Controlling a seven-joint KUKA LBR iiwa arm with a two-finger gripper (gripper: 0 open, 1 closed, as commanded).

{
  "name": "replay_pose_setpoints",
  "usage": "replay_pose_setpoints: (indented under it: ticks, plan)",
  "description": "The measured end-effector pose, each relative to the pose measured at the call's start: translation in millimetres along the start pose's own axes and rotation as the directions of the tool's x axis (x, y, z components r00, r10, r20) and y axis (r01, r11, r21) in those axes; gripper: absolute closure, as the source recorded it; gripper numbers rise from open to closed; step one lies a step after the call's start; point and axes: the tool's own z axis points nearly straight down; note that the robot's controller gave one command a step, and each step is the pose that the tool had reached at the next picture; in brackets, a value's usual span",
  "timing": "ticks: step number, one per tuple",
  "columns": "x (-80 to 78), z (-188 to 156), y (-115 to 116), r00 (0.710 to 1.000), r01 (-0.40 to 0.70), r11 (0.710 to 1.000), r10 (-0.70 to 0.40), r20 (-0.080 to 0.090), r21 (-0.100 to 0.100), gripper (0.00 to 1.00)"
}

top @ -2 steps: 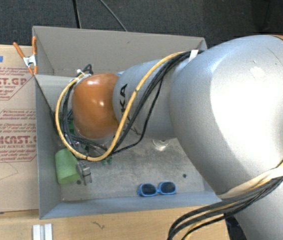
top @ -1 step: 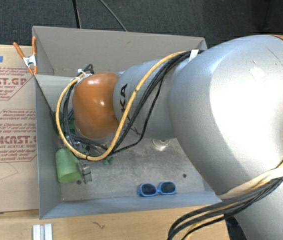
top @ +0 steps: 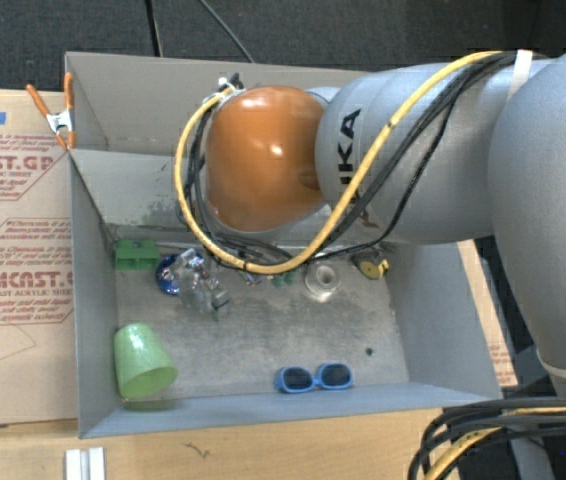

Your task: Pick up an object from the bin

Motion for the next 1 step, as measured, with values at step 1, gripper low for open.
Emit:
replay_pose_setpoints:
  ticks: [1]
  plan:
    - [0.7,4.0,2.4,1.0,0.002,1.0,-0.002,-0.006,-0.004,0.0]
